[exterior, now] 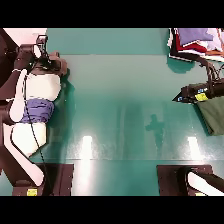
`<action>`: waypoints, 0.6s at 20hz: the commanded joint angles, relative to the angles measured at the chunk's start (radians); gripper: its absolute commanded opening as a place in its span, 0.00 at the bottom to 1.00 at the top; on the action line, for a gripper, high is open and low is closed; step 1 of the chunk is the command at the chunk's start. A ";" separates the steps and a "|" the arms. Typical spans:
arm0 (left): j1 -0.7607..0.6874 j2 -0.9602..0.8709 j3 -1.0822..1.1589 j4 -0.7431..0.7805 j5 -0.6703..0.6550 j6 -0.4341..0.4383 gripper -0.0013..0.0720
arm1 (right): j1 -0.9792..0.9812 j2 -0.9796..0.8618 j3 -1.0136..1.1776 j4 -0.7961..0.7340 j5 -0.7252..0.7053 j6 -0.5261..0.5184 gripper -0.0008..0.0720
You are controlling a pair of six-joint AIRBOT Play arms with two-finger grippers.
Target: Fold the shirts.
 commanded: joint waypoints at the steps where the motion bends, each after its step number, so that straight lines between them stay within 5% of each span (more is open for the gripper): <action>1: 0.010 -0.029 0.001 0.015 0.002 -0.008 0.20 | 0.001 0.000 0.001 0.000 -0.020 0.000 0.04; 2: 0.010 -0.029 0.014 0.014 -0.011 -0.009 0.06 | 0.000 0.000 0.001 0.000 -0.020 0.000 0.04; 7: 0.007 0.069 0.151 0.002 -0.094 -0.007 0.05 | 0.000 -0.001 0.030 0.002 -0.047 0.000 0.04; 12: -0.074 0.400 0.150 0.000 -0.161 0.150 0.05 | 0.001 -0.001 0.255 0.001 -0.123 0.000 0.04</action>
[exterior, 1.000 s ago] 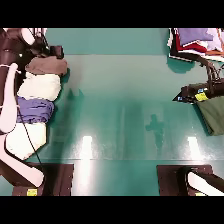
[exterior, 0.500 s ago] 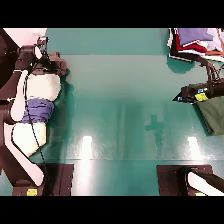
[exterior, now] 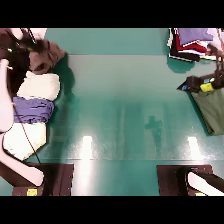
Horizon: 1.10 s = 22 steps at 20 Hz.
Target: Fold the shirts.
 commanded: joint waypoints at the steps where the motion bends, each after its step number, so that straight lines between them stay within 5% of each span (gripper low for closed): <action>1: -0.074 0.225 0.010 -0.004 -0.080 0.093 0.05 | 0.000 0.000 0.152 0.000 -0.077 0.000 0.04; 9: -0.434 0.452 -0.077 -0.055 -0.347 0.108 0.05 | 0.000 0.000 0.402 0.000 -0.042 0.000 0.03; 11: -0.542 0.451 -0.216 -0.122 -0.331 0.106 0.05 | 0.000 0.000 0.437 0.000 -0.013 0.000 0.04; 14: -0.663 0.447 -0.456 -0.297 -0.126 0.109 0.06 | 0.000 0.000 0.470 0.000 0.015 0.000 0.04; 15: -0.688 0.447 -0.519 -0.338 -0.039 0.111 0.10 | 0.000 0.000 0.475 0.000 0.022 0.000 0.03; 17: -0.715 0.447 -0.599 -0.386 0.087 0.105 0.93 | 0.000 0.002 0.475 0.000 0.032 0.000 0.04; 22: -0.571 0.453 -0.562 -0.330 0.019 0.091 0.93 | 0.000 0.002 0.475 -0.001 0.063 0.000 0.04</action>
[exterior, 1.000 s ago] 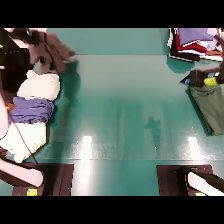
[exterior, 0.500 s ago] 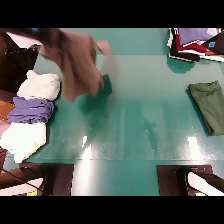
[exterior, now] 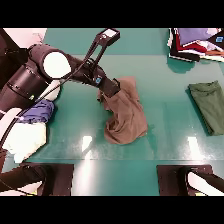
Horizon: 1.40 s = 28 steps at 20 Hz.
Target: Fold the shirts.
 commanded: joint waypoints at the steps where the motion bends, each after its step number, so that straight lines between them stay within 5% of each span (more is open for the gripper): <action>1: 0.121 -0.003 -0.018 0.000 -0.012 -0.010 0.93 | 0.000 0.001 0.004 0.000 0.031 0.000 0.03; 4: 0.289 -0.037 -0.112 -0.070 -0.010 -0.013 0.93 | 0.000 0.001 0.003 0.000 0.041 0.000 0.03; 8: 0.413 -0.205 -0.167 -0.344 0.054 0.056 0.93 | 0.000 0.001 0.003 0.000 0.043 0.000 0.03; 12: 0.395 -0.351 -0.143 -0.554 0.142 0.158 0.93 | 0.000 0.001 0.002 -0.005 0.050 0.000 0.03; 18: 0.367 -0.397 -0.077 -0.590 0.226 0.160 0.92 | 0.000 -0.011 0.002 -0.004 0.071 0.000 0.04; 21: 0.347 -0.403 -0.078 -0.583 0.224 0.188 0.27 | 0.000 -0.037 0.002 -0.004 0.105 0.045 0.04; 23: 0.330 -0.412 -0.078 -0.580 0.231 0.190 0.26 | 0.000 -0.060 0.002 -0.003 0.146 0.061 0.04; 24: 0.330 -0.414 -0.078 -0.571 0.226 0.196 0.06 | 0.000 -0.073 0.002 -0.003 0.170 0.061 0.04; 28: 0.398 -0.384 -0.021 -0.508 0.107 0.167 0.05 | 0.000 -0.113 -0.029 -0.009 0.274 0.062 0.04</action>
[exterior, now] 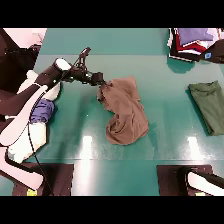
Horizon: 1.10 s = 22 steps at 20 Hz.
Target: Fold the shirts.
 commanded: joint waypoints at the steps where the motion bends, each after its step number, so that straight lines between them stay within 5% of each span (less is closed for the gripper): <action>1: 0.060 0.057 0.051 0.100 -0.094 -0.016 0.05 | 0.000 -0.020 -0.077 -0.002 0.088 0.007 0.04; 4: 0.103 0.193 0.058 0.246 -0.108 -0.013 0.05 | 0.001 0.029 -0.356 0.013 -0.026 0.006 0.09; 6: 0.102 0.259 0.058 0.315 -0.149 -0.010 0.06 | 0.001 0.047 -0.593 0.124 -0.165 0.003 0.85; 7: 0.102 0.277 0.058 0.315 -0.174 -0.004 0.06 | 0.006 0.039 -0.706 0.206 -0.239 -0.004 0.87; 9: 0.102 0.286 0.058 0.315 -0.209 -0.004 0.06 | 0.049 -0.012 -0.866 0.350 -0.370 -0.098 0.77; 12: 0.102 0.285 0.058 0.315 -0.240 -0.006 0.06 | 0.167 -0.137 -0.937 0.475 -0.532 -0.172 0.77; 18: 0.102 0.285 0.058 0.315 -0.274 -0.006 0.06 | 0.376 -0.382 -0.739 0.475 -0.596 -0.172 0.76; 21: 0.102 0.285 0.058 0.324 -0.292 -0.006 0.06 | 0.400 -0.454 -0.654 0.475 -0.580 -0.172 0.34; 22: 0.102 0.286 0.058 0.326 -0.298 -0.006 0.06 | 0.399 -0.458 -0.641 0.469 -0.578 -0.173 0.08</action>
